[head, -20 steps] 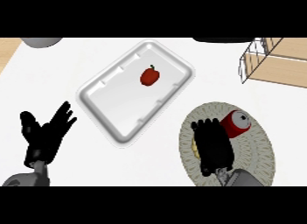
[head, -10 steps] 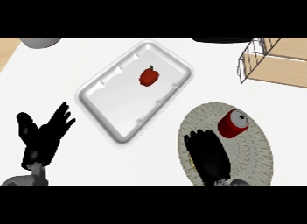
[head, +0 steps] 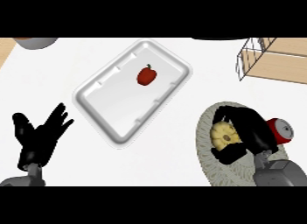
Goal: Pick the squash from the placemat and place it in the tiered shelf
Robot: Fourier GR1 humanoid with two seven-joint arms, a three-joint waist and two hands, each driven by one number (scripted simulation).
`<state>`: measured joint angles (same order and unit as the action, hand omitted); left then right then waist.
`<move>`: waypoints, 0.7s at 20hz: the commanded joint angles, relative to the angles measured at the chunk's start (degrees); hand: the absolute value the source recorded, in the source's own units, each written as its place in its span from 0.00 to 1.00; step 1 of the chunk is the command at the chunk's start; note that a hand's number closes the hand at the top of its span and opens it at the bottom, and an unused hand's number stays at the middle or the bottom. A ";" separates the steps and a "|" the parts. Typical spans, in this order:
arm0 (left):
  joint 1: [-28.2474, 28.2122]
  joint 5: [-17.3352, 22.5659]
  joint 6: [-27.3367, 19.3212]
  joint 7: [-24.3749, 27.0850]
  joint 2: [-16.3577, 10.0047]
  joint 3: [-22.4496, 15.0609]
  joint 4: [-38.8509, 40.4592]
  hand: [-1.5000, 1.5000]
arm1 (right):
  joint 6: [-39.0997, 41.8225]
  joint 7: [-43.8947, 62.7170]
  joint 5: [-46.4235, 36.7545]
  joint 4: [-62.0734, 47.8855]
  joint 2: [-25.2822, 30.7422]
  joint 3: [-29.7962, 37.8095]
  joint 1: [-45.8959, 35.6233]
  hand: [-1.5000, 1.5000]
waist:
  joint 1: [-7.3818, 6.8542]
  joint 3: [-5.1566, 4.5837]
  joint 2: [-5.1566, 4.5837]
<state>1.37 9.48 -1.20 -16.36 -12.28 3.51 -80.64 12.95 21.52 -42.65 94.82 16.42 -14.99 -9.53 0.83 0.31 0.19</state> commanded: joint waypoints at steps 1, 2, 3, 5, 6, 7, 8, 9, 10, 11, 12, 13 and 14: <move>-1.12 -1.18 -0.17 0.66 1.28 -1.32 1.29 0.50 | 2.22 -1.08 8.54 4.40 2.20 10.87 -3.84 1.00 | -0.32 -0.32 -0.11; -1.06 -1.43 -1.54 0.58 1.50 -0.53 2.51 0.50 | 4.11 0.80 11.66 9.75 2.88 13.29 -3.62 1.00 | 0.62 -0.36 0.09; -1.21 -1.23 -1.40 -0.59 1.67 -1.11 0.56 0.50 | 3.67 3.65 10.97 13.56 2.24 13.28 -3.45 1.00 | 0.44 -0.35 0.23; -1.53 -1.32 -1.67 -2.91 1.82 -1.85 -1.53 0.50 | 6.43 6.34 12.51 16.23 5.29 17.35 -6.79 1.00 | -0.13 -0.34 0.18; 1.08 -1.40 -1.14 -1.60 1.46 -1.06 2.46 0.50 | 6.66 9.83 11.92 21.67 4.81 16.75 -4.82 1.00 | 0.76 -0.40 0.18; 0.40 -0.45 0.02 -1.59 0.42 -0.15 1.45 0.50 | 5.45 9.25 12.20 23.63 5.21 18.71 -2.82 1.00 | 0.50 -0.36 0.15; -0.30 -0.71 -0.59 -2.41 0.38 -0.30 0.06 0.50 | 7.52 12.83 14.68 23.34 6.77 22.89 -8.56 1.00 | 0.23 -0.38 0.23; -2.66 -0.16 0.85 -1.60 -0.23 -0.21 -0.93 0.50 | 8.84 16.02 15.96 24.22 7.65 25.05 -10.75 1.00 | -0.18 -0.40 0.28; -0.53 -1.45 -0.31 1.12 0.91 -0.06 3.01 0.50 | 10.65 18.37 18.27 25.05 8.15 26.70 -11.84 1.00 | 0.11 -0.42 0.06; -1.86 -0.36 0.75 -0.39 0.76 -0.38 0.12 0.50 | 11.86 18.24 19.70 22.45 10.40 29.42 -14.68 1.00 | -0.58 -0.37 0.01; -0.11 -1.77 -0.47 0.34 2.08 -1.35 2.64 0.50 | 12.82 18.50 21.98 23.13 12.23 32.37 -15.84 1.00 | -0.05 -0.38 0.00; -2.10 -0.51 1.38 0.16 0.46 -0.34 0.85 0.50 | 14.80 23.93 22.72 23.76 12.86 31.74 -19.58 1.00 | -0.64 -0.41 0.06; -1.39 -1.78 -0.68 -3.39 0.93 -1.70 -2.81 0.50 | 13.89 25.38 23.54 21.11 12.55 32.66 -22.51 1.00 | -1.01 -0.36 0.02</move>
<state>0.96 8.59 -1.22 -16.61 -11.56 3.01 -81.60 24.07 39.70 -23.60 116.38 26.26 12.40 -24.16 0.50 0.16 0.47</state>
